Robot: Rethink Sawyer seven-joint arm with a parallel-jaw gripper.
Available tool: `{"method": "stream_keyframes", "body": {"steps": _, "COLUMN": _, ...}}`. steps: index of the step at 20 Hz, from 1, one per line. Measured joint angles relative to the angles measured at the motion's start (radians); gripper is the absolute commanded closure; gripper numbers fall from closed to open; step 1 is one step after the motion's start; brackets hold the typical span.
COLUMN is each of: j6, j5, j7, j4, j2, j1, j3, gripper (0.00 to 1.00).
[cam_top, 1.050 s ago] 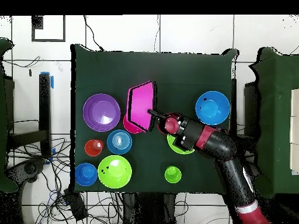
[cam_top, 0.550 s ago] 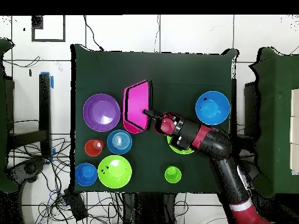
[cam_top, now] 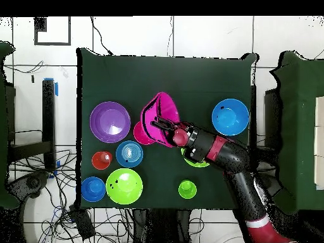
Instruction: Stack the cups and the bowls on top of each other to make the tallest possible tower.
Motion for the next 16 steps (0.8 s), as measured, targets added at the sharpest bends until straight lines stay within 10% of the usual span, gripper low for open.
{"method": "stream_keyframes", "body": {"steps": 16, "j6": 0.071, "j5": 0.016, "j7": -0.009, "j4": 0.0, "j2": 0.032, "j1": 0.004, "j3": 0.0, "gripper": 0.0}}
